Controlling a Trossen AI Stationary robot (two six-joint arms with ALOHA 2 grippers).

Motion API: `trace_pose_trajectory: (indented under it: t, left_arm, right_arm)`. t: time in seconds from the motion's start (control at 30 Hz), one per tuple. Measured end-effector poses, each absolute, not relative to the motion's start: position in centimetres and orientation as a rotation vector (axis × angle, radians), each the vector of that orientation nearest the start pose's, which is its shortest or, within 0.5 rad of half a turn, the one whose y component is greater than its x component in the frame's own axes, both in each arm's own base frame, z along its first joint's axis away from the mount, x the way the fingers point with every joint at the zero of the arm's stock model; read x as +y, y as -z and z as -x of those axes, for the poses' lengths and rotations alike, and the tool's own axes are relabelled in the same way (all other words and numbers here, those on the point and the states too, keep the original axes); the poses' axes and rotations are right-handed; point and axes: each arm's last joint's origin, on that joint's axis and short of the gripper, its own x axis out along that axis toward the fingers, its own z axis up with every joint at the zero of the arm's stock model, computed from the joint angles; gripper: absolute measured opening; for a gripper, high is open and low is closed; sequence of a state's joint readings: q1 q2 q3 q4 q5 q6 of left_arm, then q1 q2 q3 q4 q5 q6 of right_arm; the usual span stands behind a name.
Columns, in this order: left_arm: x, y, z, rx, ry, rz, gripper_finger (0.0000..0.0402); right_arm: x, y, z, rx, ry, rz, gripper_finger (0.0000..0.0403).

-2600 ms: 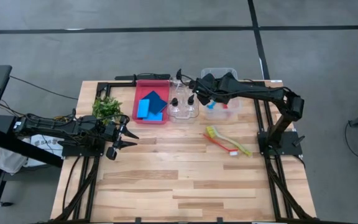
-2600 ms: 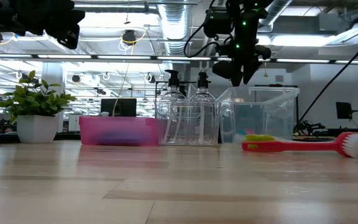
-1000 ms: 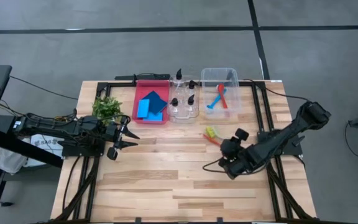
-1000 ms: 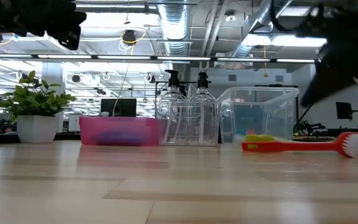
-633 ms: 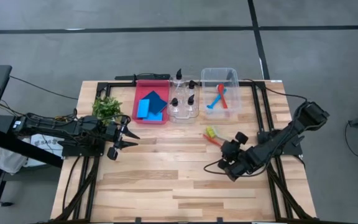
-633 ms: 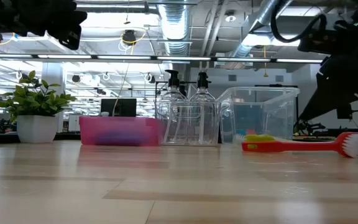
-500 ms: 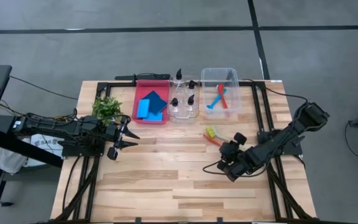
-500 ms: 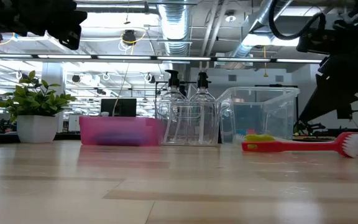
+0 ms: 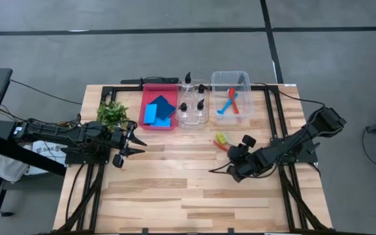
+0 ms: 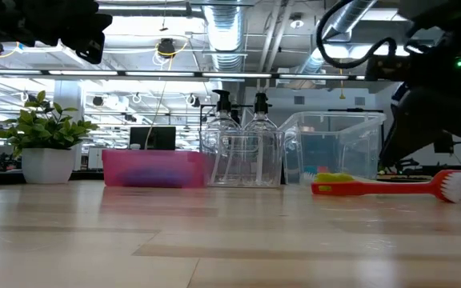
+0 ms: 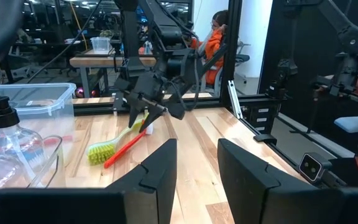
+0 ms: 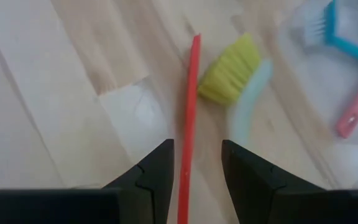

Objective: Pick & Place Kitchen Sink Supplies
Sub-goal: Put the red dish brush into the right transparent bin

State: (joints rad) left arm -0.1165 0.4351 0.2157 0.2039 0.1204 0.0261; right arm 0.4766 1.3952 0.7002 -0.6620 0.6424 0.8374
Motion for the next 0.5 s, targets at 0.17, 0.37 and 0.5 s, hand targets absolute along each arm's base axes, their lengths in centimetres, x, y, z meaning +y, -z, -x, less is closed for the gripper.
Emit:
trace_pose_trajectory:
  t: [0.17, 0.37, 0.5]
  left_arm:
    - [-1.8, -21.9, -12.8, 0.012, 0.237, -0.026, 0.0118]
    - [-1.8, -21.9, -12.8, 0.012, 0.237, -0.026, 0.0118]
    - [-1.8, -21.9, -12.8, 0.012, 0.237, -0.026, 0.0118]
  right_arm:
    - [7.8, -16.3, -20.9, 1.04, 0.517, -0.038, 0.0128]
    - [6.7, -16.2, -21.4, 1.08, 0.501, -0.069, 0.0128]
    - [6.0, -15.8, -21.5, 1.099, 0.49, -0.096, 0.0128]
